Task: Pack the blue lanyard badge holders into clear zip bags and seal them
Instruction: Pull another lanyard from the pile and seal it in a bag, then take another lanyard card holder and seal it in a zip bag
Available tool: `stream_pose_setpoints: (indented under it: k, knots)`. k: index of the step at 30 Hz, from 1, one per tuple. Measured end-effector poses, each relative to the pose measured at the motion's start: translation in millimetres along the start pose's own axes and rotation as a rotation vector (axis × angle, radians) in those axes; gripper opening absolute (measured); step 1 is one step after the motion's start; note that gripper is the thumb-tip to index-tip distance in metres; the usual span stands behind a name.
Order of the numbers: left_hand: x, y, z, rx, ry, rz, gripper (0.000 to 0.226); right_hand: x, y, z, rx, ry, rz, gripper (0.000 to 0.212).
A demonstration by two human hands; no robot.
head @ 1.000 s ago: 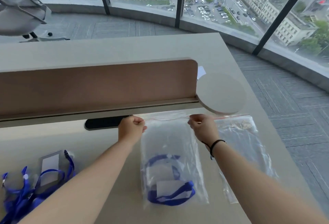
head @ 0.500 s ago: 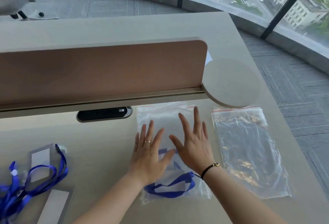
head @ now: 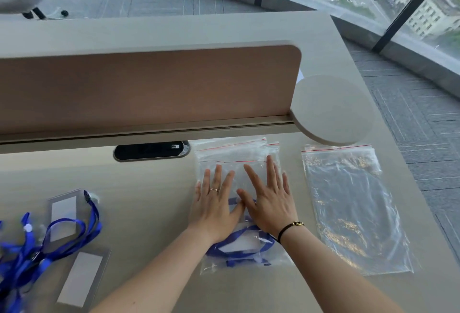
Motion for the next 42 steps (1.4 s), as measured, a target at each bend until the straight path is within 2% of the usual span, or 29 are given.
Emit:
stream_pose_setpoints:
  k: [17,25,29,33,42]
  knots:
    - [3.2,12.6,-1.6,-0.025,-0.117,-0.001,0.084,11.5,14.6,10.3,-0.023,-0.019,-0.098,0.070]
    - [25.6,17.2,20.7,0.159,0.041,-0.080,0.076,26.7,-7.5,28.1,-0.045,0.074,-0.103,0.073]
    - [42.4,8.5,32.8,0.297,0.133,-0.090,0.063,38.4,-32.0,35.2,-0.039,0.100,-0.069,0.067]
    - [71.3,-13.7,42.8,0.379,0.196,-0.072,0.051,48.6,-68.9,35.2,-0.066,0.055,-0.001,0.060]
    - [152.8,-125.7,49.7,0.543,0.266,0.100,0.039,63.7,-181.4,10.0,-0.140,0.012,0.114,0.050]
Point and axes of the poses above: each hand's wrist, its own x-axis away from the middle knuckle, its own z-axis out of the back of the hand, y = z × x, the point moved 4 cm from there along -x, towards the middle knuckle, and after that the axes turned 9 degrees about -y, right-handed, at the moved point
